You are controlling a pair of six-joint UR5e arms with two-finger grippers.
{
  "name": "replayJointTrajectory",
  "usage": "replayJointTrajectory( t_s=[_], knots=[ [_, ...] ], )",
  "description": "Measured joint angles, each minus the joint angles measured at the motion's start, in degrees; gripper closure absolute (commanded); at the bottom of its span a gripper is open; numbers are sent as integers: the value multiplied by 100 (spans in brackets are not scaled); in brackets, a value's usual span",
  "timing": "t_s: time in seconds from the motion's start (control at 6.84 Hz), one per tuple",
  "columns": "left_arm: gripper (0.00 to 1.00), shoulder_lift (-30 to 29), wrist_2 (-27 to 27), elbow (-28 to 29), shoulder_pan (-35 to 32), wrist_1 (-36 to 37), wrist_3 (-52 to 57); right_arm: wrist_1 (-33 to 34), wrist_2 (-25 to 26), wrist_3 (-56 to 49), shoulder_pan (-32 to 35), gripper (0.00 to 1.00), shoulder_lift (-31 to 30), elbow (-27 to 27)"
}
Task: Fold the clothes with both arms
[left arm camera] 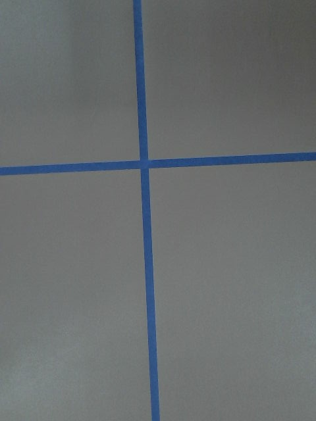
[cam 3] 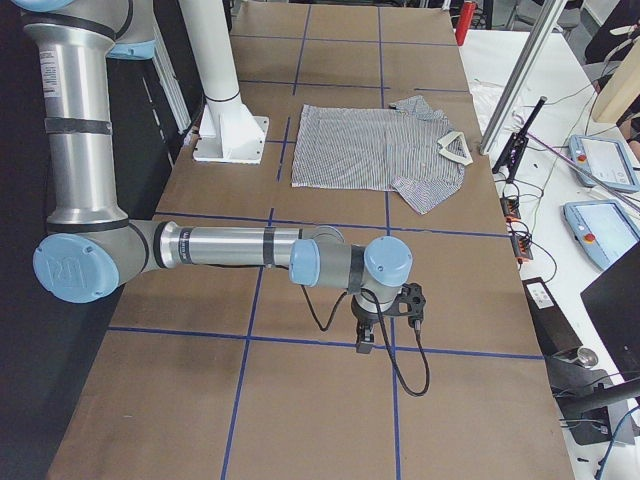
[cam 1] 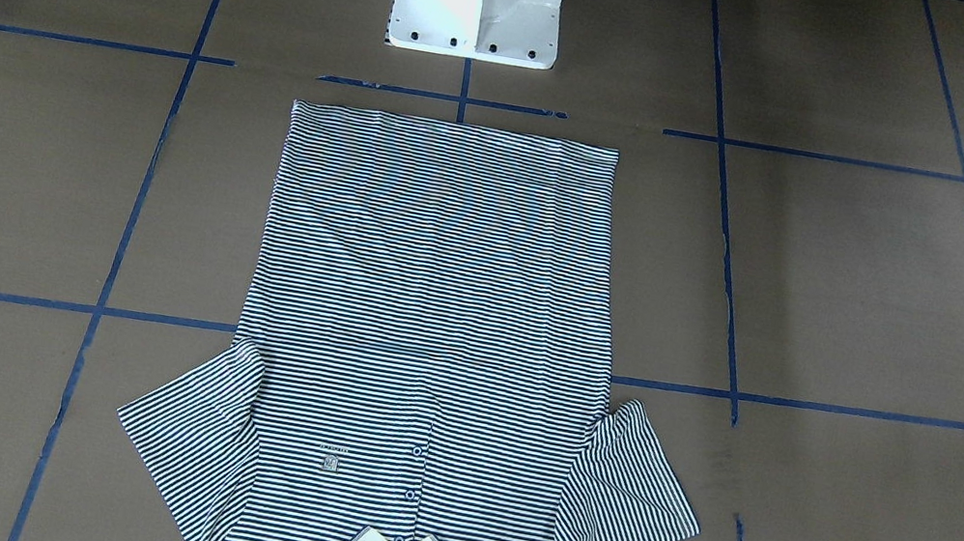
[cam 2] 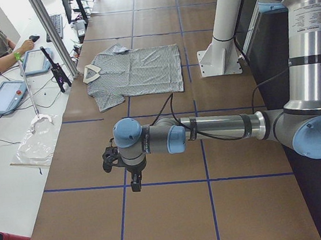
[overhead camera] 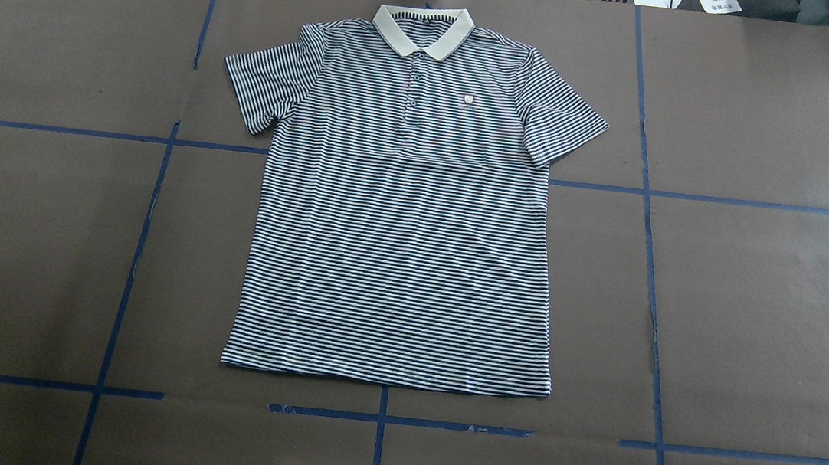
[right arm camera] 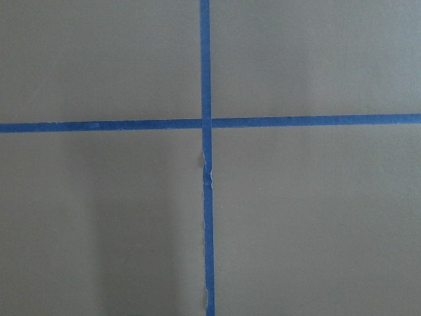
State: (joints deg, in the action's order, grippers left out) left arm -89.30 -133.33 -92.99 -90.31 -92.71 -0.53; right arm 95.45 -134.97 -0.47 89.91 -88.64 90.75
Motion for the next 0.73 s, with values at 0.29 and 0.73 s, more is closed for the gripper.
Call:
replayJointTrajectory(
  t_s=[0.29, 0.73],
  knots=[
    [0, -2, 0, -13, 4, -1, 0, -10, -27, -1, -5, 0, 29, 8],
    [0, -342, -1, -27, 31, -136, -24, -714, -246, 3, -72, 0, 85, -70]
  ],
)
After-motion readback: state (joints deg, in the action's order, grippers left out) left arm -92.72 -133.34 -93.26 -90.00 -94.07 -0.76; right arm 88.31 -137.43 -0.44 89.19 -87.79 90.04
